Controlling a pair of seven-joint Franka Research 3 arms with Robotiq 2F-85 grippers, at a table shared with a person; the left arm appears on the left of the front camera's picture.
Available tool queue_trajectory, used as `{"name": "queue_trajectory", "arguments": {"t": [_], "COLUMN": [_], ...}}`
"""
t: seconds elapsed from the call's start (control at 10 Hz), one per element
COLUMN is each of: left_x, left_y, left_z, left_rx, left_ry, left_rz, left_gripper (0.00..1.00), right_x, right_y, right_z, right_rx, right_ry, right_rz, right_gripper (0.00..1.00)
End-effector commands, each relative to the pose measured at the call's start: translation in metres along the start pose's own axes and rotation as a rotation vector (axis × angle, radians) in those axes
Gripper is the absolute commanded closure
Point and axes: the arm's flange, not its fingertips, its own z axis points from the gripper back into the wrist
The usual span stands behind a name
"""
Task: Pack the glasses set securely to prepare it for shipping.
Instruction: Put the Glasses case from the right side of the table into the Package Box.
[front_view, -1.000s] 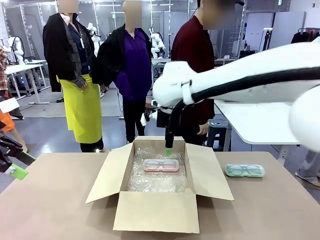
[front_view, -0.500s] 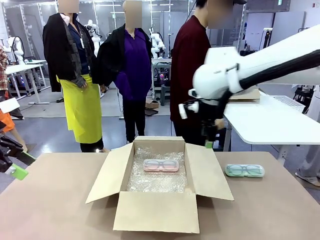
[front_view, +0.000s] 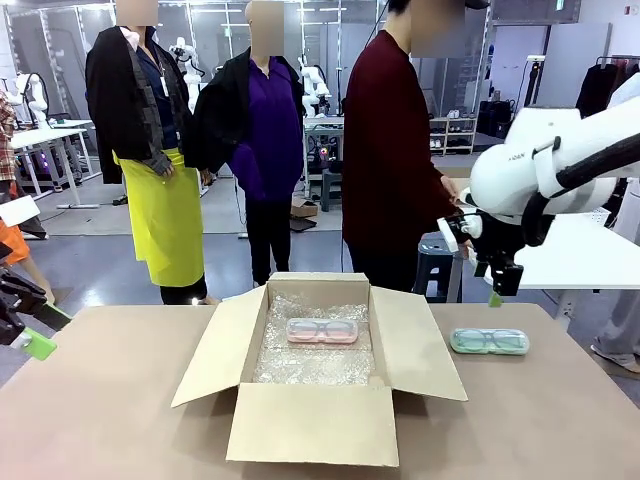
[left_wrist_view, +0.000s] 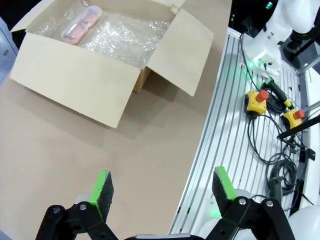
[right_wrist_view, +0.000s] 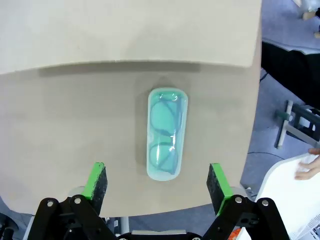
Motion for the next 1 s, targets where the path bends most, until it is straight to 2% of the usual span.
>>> {"name": "queue_trajectory", "arguments": {"t": [0.0, 0.6, 0.9], "left_x": [0.0, 0.0, 0.0], "left_y": [0.0, 0.0, 0.0], "left_z": [0.004, 0.004, 0.004], "left_rx": [-0.018, -0.018, -0.018], "left_ry": [-0.02, -0.02, -0.02], "left_rz": [-0.019, -0.019, -0.019], "left_gripper": [0.0, 0.0, 0.0], "right_x": [-0.021, -0.017, -0.023], "right_y": [0.01, 0.004, -0.034], "right_z": [-0.018, -0.015, -0.057], "right_rx": [0.032, 0.025, 0.134], "right_ry": [-0.034, -0.012, -0.001], "right_rz": [0.007, -0.011, 0.02], "right_gripper": [0.0, 0.0, 0.0]}}
